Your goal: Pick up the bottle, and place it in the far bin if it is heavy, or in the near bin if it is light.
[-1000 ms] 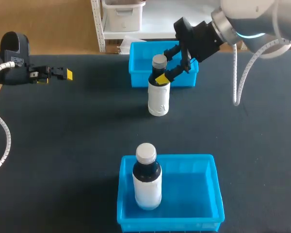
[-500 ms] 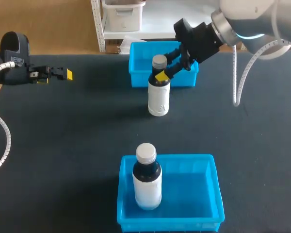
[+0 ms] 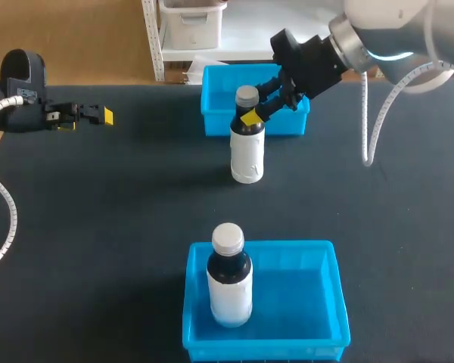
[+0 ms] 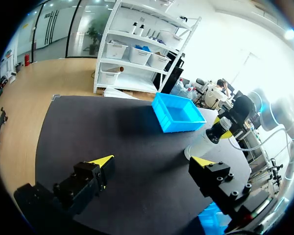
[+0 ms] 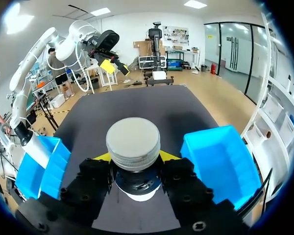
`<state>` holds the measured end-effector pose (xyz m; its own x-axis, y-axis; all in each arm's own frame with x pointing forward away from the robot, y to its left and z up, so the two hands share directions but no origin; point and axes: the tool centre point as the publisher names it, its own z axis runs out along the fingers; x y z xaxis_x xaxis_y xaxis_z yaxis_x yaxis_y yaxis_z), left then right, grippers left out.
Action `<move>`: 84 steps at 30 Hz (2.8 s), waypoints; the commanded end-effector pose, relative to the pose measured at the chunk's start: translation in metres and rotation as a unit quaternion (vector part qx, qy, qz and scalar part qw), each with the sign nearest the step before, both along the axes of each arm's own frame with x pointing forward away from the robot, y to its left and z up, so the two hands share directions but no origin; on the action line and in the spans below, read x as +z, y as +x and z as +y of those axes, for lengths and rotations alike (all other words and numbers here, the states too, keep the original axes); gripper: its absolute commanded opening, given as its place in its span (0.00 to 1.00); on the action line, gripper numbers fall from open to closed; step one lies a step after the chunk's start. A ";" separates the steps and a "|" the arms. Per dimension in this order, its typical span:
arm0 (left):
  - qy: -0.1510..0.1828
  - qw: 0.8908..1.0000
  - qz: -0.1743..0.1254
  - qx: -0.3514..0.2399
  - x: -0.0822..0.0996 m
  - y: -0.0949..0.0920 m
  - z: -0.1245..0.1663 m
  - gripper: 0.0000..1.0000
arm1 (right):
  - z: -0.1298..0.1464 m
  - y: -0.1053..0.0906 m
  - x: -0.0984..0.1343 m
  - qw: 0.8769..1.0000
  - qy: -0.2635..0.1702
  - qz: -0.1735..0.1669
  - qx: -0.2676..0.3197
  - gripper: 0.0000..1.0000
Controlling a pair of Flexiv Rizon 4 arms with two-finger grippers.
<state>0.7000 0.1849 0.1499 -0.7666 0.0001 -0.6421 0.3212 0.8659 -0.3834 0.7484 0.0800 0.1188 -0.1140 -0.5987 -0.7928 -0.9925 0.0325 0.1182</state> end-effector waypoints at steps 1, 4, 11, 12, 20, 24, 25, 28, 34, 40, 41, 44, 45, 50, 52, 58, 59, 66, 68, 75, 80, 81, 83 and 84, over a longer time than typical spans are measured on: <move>0.000 1.000 0.000 0.000 0.000 0.000 0.000 1.00 | -0.004 -0.003 0.002 1.000 0.002 -0.005 -0.004 0.00; 0.000 1.000 0.000 0.000 0.000 0.000 0.000 1.00 | -0.006 -0.001 0.007 1.000 0.003 -0.010 -0.008 0.00; 0.000 1.000 0.000 0.000 0.000 0.000 0.000 1.00 | -0.013 0.001 0.020 1.000 -0.001 -0.022 -0.015 0.00; 0.000 1.000 0.000 0.000 0.000 0.000 0.000 1.00 | -0.014 0.001 0.022 1.000 -0.002 -0.024 -0.016 0.00; 0.000 1.000 0.000 0.000 0.000 0.000 0.000 1.00 | -0.022 -0.003 0.038 0.999 -0.008 -0.030 -0.017 0.00; 0.000 1.000 0.000 0.000 0.000 0.000 0.000 1.00 | -0.030 -0.005 0.047 0.999 -0.009 -0.029 -0.024 0.00; 0.000 1.000 0.000 0.000 0.000 0.000 0.000 1.00 | -0.032 -0.006 0.050 0.999 -0.009 -0.029 -0.027 0.00; 0.000 1.000 0.000 0.000 0.000 0.000 0.000 1.00 | -0.039 -0.010 0.059 0.999 -0.008 -0.028 -0.033 0.00; 0.000 1.000 0.000 0.000 0.000 0.000 0.000 1.00 | -0.049 -0.016 0.075 0.998 -0.006 -0.036 -0.042 0.00; 0.000 1.000 0.000 0.000 0.000 0.000 0.000 1.00 | -0.060 -0.020 0.084 0.998 -0.010 -0.043 -0.053 0.00; 0.000 1.000 0.000 0.000 0.000 0.000 0.000 1.00 | -0.063 -0.021 0.084 0.998 -0.010 -0.043 -0.055 0.00; 0.000 1.000 0.000 0.000 0.000 0.000 0.000 1.00 | -0.071 -0.022 0.086 0.997 -0.012 -0.045 -0.062 0.00; 0.000 1.000 0.000 0.000 0.000 0.000 0.000 1.00 | -0.074 -0.023 0.086 0.997 -0.013 -0.046 -0.065 0.00; 0.000 1.000 0.000 0.000 0.000 0.000 0.000 1.00 | -0.090 -0.026 0.086 0.996 -0.017 -0.044 -0.076 0.00; 0.000 1.000 0.000 0.000 0.000 0.000 0.000 1.00 | -0.097 -0.027 0.084 0.995 -0.022 -0.044 -0.082 0.00; 0.000 1.000 0.000 0.000 0.000 0.000 0.000 1.00 | -0.121 -0.030 0.082 0.993 -0.034 -0.043 -0.100 0.00; 0.000 1.000 0.000 0.000 0.000 0.000 0.000 1.00 | -0.124 -0.030 0.081 0.993 -0.035 -0.043 -0.103 0.00; 0.000 1.000 0.000 0.000 0.000 0.000 0.000 1.00 | -0.150 -0.029 0.079 0.990 -0.046 -0.041 -0.127 0.00; 0.000 1.000 0.000 0.000 0.000 0.000 0.000 1.00 | -0.157 -0.028 0.078 0.989 -0.048 -0.040 -0.133 0.00; 0.000 1.000 0.000 0.000 0.000 0.000 0.000 1.00 | -0.173 -0.018 0.080 0.986 -0.051 -0.040 -0.152 0.00; 0.000 1.000 0.000 0.000 0.000 0.000 0.000 1.00 | -0.181 0.000 0.079 0.985 -0.047 -0.036 -0.161 0.00; 0.000 1.000 0.000 0.000 0.000 0.000 0.000 1.00 | -0.183 0.005 0.079 0.985 -0.045 -0.034 -0.162 0.00; 0.000 1.000 0.000 0.000 0.000 0.000 0.000 1.00 | -0.185 0.015 0.080 0.986 -0.041 -0.031 -0.162 0.00; 0.000 1.000 0.000 0.000 0.000 0.000 0.000 1.00 | -0.185 0.020 0.081 0.986 -0.040 -0.031 -0.162 0.00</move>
